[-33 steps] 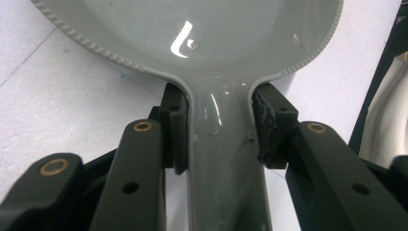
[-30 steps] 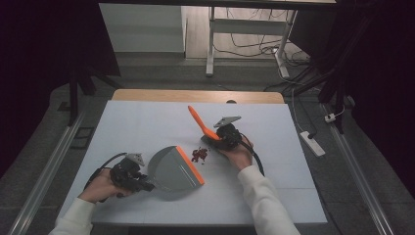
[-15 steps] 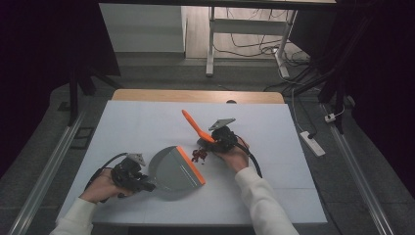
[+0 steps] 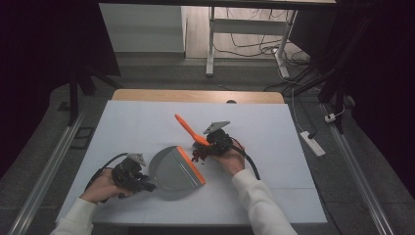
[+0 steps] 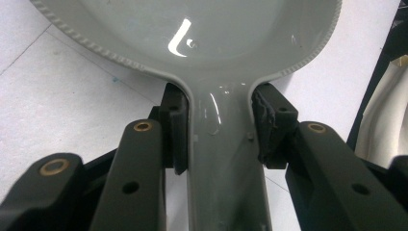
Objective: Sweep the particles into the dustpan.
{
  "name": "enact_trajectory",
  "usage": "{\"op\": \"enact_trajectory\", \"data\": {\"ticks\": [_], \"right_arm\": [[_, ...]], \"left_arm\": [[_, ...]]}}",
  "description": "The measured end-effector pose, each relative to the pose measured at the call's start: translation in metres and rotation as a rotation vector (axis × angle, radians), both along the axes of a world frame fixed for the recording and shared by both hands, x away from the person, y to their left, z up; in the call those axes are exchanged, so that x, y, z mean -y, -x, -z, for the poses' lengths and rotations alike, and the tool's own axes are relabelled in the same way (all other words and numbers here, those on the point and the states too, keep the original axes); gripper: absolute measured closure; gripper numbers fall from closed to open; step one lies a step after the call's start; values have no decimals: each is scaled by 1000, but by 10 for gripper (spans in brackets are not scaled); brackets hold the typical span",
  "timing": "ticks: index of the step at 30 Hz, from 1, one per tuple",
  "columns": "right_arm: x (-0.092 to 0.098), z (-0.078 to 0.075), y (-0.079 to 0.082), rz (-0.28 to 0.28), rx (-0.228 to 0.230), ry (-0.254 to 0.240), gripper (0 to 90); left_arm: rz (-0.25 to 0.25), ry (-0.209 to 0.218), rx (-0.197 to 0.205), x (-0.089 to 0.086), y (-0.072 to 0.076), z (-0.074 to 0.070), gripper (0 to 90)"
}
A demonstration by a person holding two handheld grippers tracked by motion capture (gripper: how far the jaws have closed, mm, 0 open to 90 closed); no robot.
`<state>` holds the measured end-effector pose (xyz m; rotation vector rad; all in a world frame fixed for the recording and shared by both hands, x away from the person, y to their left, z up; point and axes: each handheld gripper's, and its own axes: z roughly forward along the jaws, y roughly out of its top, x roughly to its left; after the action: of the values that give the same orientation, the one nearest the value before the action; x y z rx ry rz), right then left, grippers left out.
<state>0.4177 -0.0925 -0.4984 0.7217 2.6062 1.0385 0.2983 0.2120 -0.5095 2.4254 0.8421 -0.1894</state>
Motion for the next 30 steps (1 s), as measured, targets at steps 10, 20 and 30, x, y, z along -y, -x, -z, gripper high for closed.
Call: {"op": "enact_trajectory", "data": {"ticks": [10,20,30], "right_arm": [[-8,1,5,-25,-21,-18,703],[-13,1,9,-37,-31,-30,703],[-20,3,13,-35,-61,-58,703]], "left_arm": [[-2,0,-2,1,0,0,615],[-3,1,-3,1,0,0,615],[-3,1,-2,2,0,1,615]]}}
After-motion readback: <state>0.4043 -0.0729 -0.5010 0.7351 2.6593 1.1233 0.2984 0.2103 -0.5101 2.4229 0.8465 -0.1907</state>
